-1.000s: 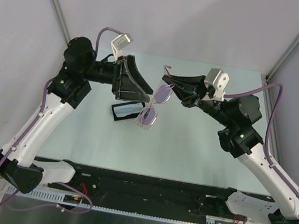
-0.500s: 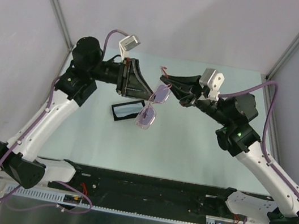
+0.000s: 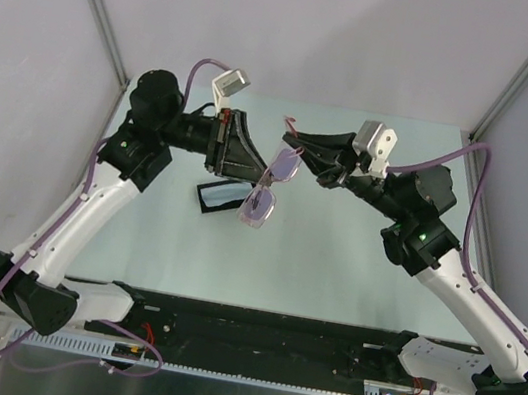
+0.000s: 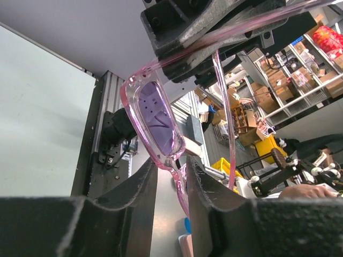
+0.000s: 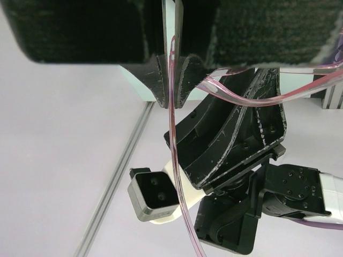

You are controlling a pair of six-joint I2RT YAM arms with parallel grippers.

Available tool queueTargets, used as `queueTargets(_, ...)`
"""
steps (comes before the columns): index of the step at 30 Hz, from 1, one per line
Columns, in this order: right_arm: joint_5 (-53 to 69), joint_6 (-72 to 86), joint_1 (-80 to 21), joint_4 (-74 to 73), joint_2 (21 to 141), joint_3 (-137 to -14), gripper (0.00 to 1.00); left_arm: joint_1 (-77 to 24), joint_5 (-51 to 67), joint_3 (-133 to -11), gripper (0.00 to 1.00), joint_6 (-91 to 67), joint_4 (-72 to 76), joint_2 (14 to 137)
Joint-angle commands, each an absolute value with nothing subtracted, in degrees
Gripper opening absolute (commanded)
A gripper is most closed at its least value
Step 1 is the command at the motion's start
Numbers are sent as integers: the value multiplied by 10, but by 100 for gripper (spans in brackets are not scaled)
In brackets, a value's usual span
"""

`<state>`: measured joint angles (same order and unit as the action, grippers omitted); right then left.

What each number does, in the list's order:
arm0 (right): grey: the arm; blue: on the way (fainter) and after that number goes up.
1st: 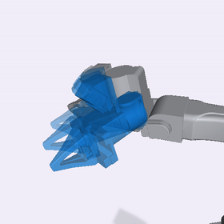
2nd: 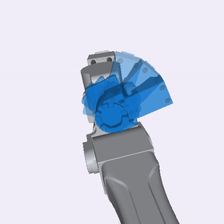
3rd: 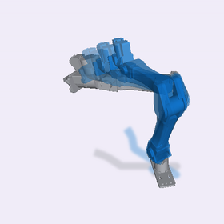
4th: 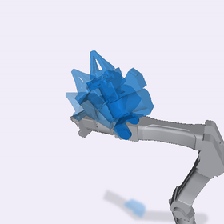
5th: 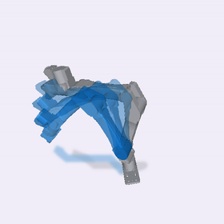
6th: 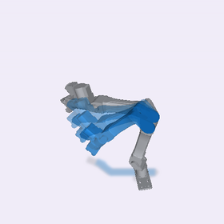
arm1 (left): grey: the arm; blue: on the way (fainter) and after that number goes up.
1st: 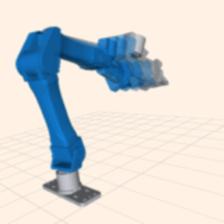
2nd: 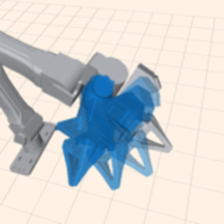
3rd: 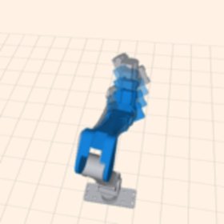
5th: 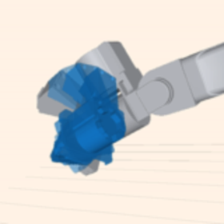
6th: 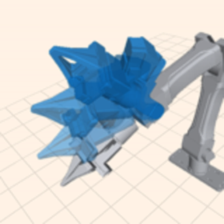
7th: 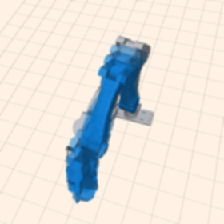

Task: Organize the sunglasses
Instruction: Pass from the right arm to the left, then fold the left temple of the sunglasses with the sunglasses.

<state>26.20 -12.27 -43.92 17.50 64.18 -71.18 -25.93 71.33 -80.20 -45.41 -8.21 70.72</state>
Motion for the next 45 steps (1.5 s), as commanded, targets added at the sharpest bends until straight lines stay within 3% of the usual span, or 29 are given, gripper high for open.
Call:
queueTargets(1, 256, -125, -434, 198, 636, -737, 0, -266, 743, -796, 30, -444, -66, 687)
queueTargets(10, 261, -115, -435, 190, 639, -737, 0, -266, 730, -797, 0, -448, -66, 696)
queueTargets(13, 243, -113, -439, 180, 638, -737, 3, -266, 721, -802, 0, -450, -66, 700)
queueTargets(15, 226, -114, -440, 171, 637, -737, 25, -265, 716, -810, 1, -447, -66, 702)
queueTargets(16, 221, -114, -440, 168, 634, -737, 53, -266, 715, -813, 0, -446, -66, 705)
queueTargets(19, 204, -113, -440, 157, 623, -737, 78, -265, 714, -826, 1, -440, -65, 715)
queueTargets(22, 196, -106, -440, 156, 612, -737, 90, -264, 714, -841, 1, -436, -66, 729)
queueTargets(28, 175, -106, -439, 146, 577, -737, 96, -264, 716, -876, 1, -422, -66, 770)
queueTargets(45, 93, -136, -426, 36, 505, -737, 99, -248, 667, -905, 1, -412, -65, 828)
